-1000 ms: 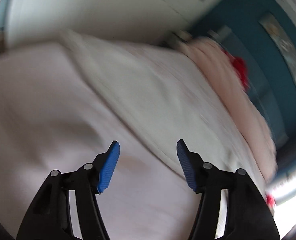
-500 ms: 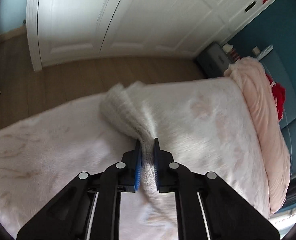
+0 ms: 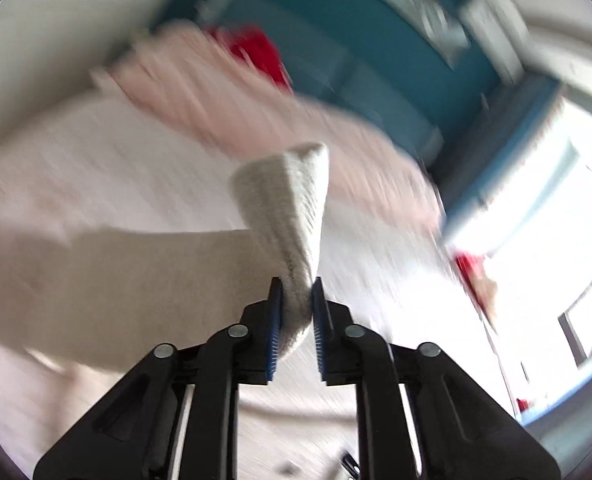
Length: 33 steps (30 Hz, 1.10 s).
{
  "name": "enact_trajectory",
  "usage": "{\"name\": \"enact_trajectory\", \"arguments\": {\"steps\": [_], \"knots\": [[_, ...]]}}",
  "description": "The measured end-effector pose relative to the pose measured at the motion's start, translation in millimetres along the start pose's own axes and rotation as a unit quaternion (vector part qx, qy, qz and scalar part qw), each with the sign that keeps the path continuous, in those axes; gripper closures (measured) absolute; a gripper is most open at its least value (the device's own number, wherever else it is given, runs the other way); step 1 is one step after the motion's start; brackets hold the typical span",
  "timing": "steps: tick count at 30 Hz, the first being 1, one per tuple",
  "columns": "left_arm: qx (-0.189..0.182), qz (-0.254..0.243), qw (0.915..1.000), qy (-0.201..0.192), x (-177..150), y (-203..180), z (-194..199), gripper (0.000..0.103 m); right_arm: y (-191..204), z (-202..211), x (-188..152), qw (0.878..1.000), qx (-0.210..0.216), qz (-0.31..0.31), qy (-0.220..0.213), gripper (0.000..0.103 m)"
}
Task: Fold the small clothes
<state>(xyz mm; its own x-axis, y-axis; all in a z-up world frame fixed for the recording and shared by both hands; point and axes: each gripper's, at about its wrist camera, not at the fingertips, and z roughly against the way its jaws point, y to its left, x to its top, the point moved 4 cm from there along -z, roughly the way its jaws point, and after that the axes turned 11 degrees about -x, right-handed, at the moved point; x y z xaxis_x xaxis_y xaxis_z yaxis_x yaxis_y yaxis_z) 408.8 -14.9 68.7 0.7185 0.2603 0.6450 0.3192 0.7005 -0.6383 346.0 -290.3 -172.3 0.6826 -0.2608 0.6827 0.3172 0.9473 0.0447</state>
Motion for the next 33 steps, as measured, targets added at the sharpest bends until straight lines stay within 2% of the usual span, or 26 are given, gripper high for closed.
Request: {"name": "enact_trajectory", "arguments": {"steps": [1, 3, 5, 8, 11, 13, 15, 16, 18, 19, 22, 24, 25, 26, 30, 32, 33], "knots": [[0.006, -0.001, 0.9995, 0.030, -23, -6, -26, 0.062, -1, 0, 0, 1.000, 0.004, -0.002, 0.000, 0.027], [0.050, -0.003, 0.9958, 0.076, -75, -5, -67, 0.045, -1, 0, 1, 1.000, 0.012, -0.006, 0.001, 0.026], [0.068, 0.017, 0.9934, 0.091, -114, 5, -81, 0.045, -2, 0, 1, 1.000, 0.021, -0.011, 0.002, 0.024], [0.069, 0.095, 0.9896, 0.084, -148, 40, -63, 0.044, -4, 2, 3, 0.999, 0.036, -0.020, 0.004, 0.023], [0.088, 0.134, 0.9861, 0.044, -148, 75, -24, 0.043, -8, 15, 10, 0.998, 0.047, -0.037, -0.012, 0.024], [0.105, 0.141, 0.9844, 0.013, -132, 101, 3, 0.038, -9, 23, 29, 0.995, 0.071, -0.060, -0.027, 0.024], [0.110, 0.161, 0.9808, -0.006, -118, 126, 19, 0.038, 0, 22, 56, 0.993, 0.091, -0.070, -0.027, 0.023], [0.109, 0.175, 0.9784, -0.014, -117, 134, 26, 0.038, 9, 16, 69, 0.993, 0.099, -0.067, -0.017, 0.022], [0.101, 0.228, 0.9675, -0.041, -106, 166, 36, 0.038, 29, -11, 89, 0.991, 0.114, -0.060, 0.037, 0.022], [0.095, 0.255, 0.9607, -0.055, -104, 180, 41, 0.038, 37, -25, 95, 0.990, 0.115, -0.062, 0.059, 0.022], [0.068, 0.298, 0.9485, -0.085, -91, 199, 39, 0.038, 57, -55, 97, 0.987, 0.100, -0.071, 0.101, 0.022], [0.053, 0.316, 0.9425, -0.095, -88, 206, 40, 0.038, 65, -60, 95, 0.989, 0.084, -0.077, 0.098, 0.030], [0.048, 0.325, 0.9391, -0.099, -88, 209, 38, 0.039, 72, -60, 95, 0.989, 0.087, -0.071, 0.094, 0.059], [0.037, 0.346, 0.9306, -0.113, -86, 215, 38, 0.040, 78, -62, 95, 0.988, 0.094, -0.062, 0.103, 0.086], [-0.001, 0.406, 0.8982, -0.169, -84, 232, 53, 0.042, 80, -60, 110, 0.987, 0.102, -0.066, 0.100, 0.089], [-0.004, 0.423, 0.8906, -0.166, -84, 238, 50, 0.059, 78, -54, 122, 0.984, 0.125, -0.085, 0.098, 0.090], [-0.005, 0.434, 0.8866, -0.161, -85, 243, 48, 0.076, 78, -50, 129, 0.983, 0.132, -0.086, 0.094, 0.090]]}}
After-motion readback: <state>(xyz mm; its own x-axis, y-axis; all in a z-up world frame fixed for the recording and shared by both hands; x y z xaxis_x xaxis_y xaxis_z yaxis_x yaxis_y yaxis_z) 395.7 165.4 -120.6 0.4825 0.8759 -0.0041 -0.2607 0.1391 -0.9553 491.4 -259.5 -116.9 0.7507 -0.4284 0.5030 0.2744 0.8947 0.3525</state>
